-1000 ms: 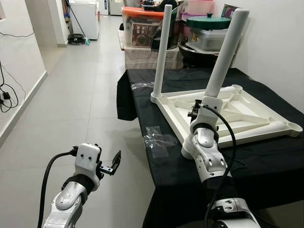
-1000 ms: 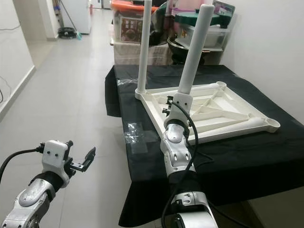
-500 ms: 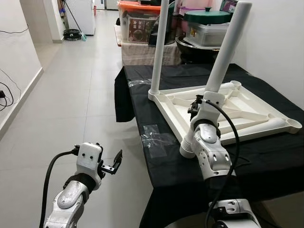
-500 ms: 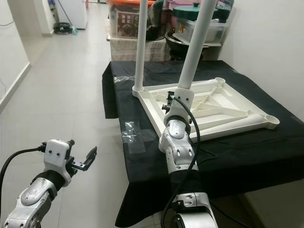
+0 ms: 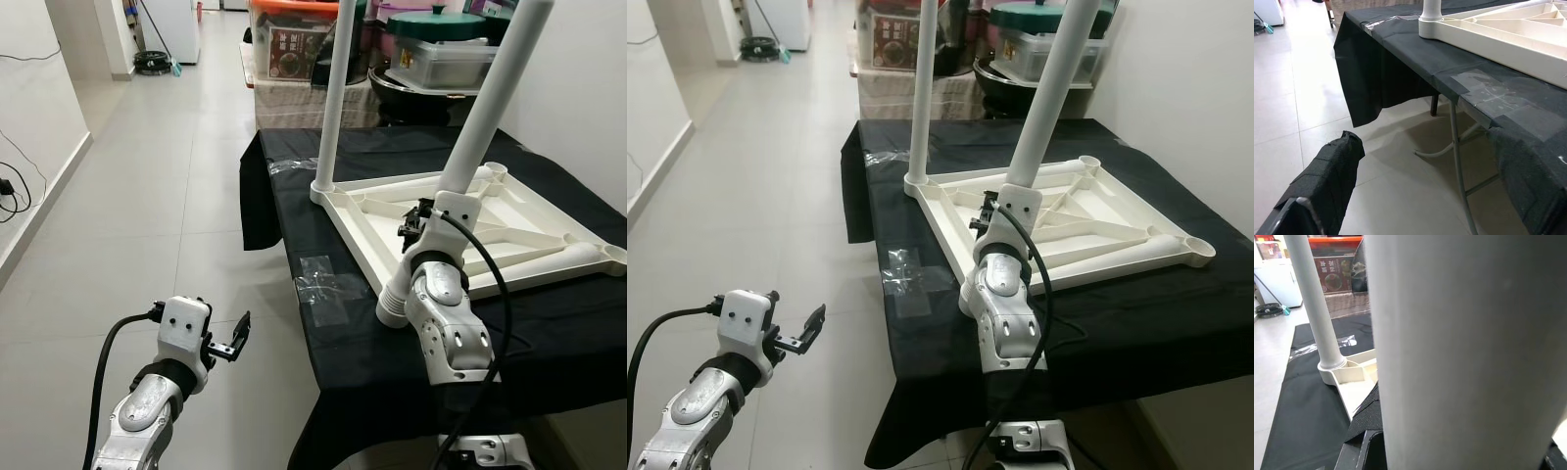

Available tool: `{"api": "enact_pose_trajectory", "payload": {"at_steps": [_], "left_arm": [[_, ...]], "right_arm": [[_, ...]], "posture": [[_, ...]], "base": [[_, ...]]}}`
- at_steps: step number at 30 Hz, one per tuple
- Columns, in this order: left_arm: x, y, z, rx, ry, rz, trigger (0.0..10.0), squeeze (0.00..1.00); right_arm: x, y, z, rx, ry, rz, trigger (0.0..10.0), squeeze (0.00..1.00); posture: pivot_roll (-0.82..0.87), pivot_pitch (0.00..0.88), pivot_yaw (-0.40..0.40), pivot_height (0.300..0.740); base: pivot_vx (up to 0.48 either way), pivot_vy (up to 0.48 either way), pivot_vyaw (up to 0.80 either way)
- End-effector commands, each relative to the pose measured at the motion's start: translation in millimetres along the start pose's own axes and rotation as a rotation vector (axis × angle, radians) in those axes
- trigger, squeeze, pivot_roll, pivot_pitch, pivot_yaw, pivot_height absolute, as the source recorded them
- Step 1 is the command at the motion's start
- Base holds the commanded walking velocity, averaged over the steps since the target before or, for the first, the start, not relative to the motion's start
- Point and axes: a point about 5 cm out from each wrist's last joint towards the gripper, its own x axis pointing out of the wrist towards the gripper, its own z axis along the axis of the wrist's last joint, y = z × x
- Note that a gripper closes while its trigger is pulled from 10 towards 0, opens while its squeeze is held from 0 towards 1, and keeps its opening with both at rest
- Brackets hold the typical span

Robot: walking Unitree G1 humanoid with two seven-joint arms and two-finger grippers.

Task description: Building children table

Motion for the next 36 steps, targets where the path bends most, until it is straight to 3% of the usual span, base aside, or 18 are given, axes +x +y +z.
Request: {"api": "enact_pose_trajectory", "payload": {"at_steps": [1,8,10,12,18,31,33,34,35,36], "left_arm": [[1.1,-0.7,0,0.004,-0.007,0.0,10.0,0.0],[1.1,1.8,2,0.007,-0.015,0.012,10.0,0.0],[1.1,1.8,2,0.007,-0.015,0.012,10.0,0.0],[1.3,3.0,2,0.009,-0.017,0.016,10.0,0.0],[1.7,5.8,3,0.017,-0.02,0.026,10.0,0.0],[0.6,7.0,3,0.025,-0.017,0.026,10.0,0.0],[0.5,7.9,4,0.026,-0.017,0.027,10.0,0.0],[0.3,9.0,4,0.027,-0.017,0.028,10.0,0.0],[0.3,9.0,4,0.027,-0.017,0.028,10.0,0.0],[0.1,8.9,4,0.025,-0.015,0.026,10.0,0.0]], "right_arm": [[-2.6,-13.1,-28,-0.061,0.091,-0.045,10.0,0.0],[-0.9,-14.8,-16,-0.106,-0.082,-0.029,10.0,0.0],[-0.9,-14.8,-16,-0.106,-0.082,-0.029,10.0,0.0],[7.6,-16.9,-4,-0.116,-0.186,-0.037,10.0,0.0],[19.6,-12.0,6,-0.142,-0.277,-0.036,10.0,0.0],[27.2,-6.0,6,-0.022,-0.281,-0.03,10.0,0.0],[28.5,-4.0,8,-0.001,-0.266,0.002,10.0,0.0],[30.5,2.9,12,0.04,-0.223,0.102,10.0,0.0],[30.5,2.9,12,0.04,-0.223,0.102,10.0,0.0],[31.7,9.9,11,0.045,-0.167,0.208,10.0,0.0]], "posture": [[0.05,0.0,-0.08,0.74],[0.05,0.0,-0.083,0.74],[0.05,0.0,-0.083,0.74],[0.06,0.0,-0.082,0.74],[0.07,0.0,-0.086,0.74],[0.08,0.0,-0.087,0.74],[0.08,0.0,-0.084,0.74],[0.08,0.0,-0.083,0.74],[0.08,0.0,-0.083,0.74],[0.08,0.0,-0.08,0.74]], "base": [[0.0,0.0,0.0],[0.0,0.0,0.0],[0.0,0.0,0.0],[0.0,0.0,0.0],[0.0,0.0,0.0],[0.0,0.0,0.0],[0.0,0.0,0.0],[0.0,0.0,0.0],[0.0,0.0,0.0],[0.0,0.0,0.0]]}}
